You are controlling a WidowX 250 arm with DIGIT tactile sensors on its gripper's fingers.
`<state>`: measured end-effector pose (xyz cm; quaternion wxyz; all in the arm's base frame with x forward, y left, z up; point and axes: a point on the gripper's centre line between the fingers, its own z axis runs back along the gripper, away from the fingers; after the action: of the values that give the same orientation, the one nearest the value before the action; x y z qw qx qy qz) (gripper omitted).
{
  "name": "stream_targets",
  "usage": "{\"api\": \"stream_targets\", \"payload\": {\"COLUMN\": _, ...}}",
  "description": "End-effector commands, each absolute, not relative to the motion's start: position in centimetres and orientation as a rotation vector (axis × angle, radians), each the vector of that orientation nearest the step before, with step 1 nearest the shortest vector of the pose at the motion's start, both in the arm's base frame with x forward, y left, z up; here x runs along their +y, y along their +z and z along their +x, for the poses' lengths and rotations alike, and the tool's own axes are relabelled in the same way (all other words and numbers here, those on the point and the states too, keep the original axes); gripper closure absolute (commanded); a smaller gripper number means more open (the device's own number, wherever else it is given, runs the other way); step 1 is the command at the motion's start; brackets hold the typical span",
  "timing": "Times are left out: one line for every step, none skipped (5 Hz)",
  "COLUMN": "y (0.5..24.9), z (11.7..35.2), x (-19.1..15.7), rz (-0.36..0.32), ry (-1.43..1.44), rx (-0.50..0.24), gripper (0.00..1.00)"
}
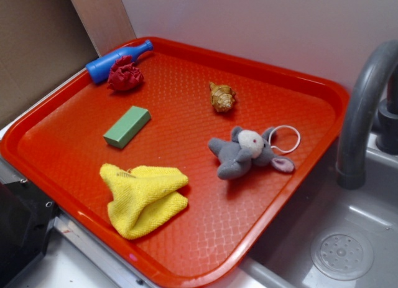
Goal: Grab the shell.
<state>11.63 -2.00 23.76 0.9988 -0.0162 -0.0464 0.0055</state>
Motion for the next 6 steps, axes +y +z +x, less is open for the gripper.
{"api": "stream_targets", "payload": {"y": 23.8, "z": 11.6, "x": -2.0, "rz": -0.032, "ry": 0.011, "rx": -0.093, "gripper": 0.00}}
{"api": "stream_targets", "payload": {"y": 23.2, "z": 14.5, "x": -4.2, "rz": -0.107, "ry": 0.153, "rx": -0.155, "gripper": 0.00}}
{"api": "stream_targets", "payload": {"y": 22.3, "z": 17.3, "x": -5.6, "rz": -0.104, "ry": 0.315, "rx": -0.185, "gripper": 0.00}}
{"api": "stream_targets", "payload": {"y": 20.6, "z": 20.6, "x": -6.7, "rz": -0.080, "ry": 0.461, "rx": -0.249, "gripper": 0.00}}
{"api": "stream_targets", "payload": {"y": 18.0, "z": 24.0, "x": -7.4, "rz": -0.035, "ry": 0.558, "rx": -0.294, "gripper": 0.00}}
{"api": "stream_targets", "payload": {"y": 14.1, "z": 27.5, "x": -8.7, "rz": 0.001, "ry": 0.586, "rx": -0.282, "gripper": 0.00}}
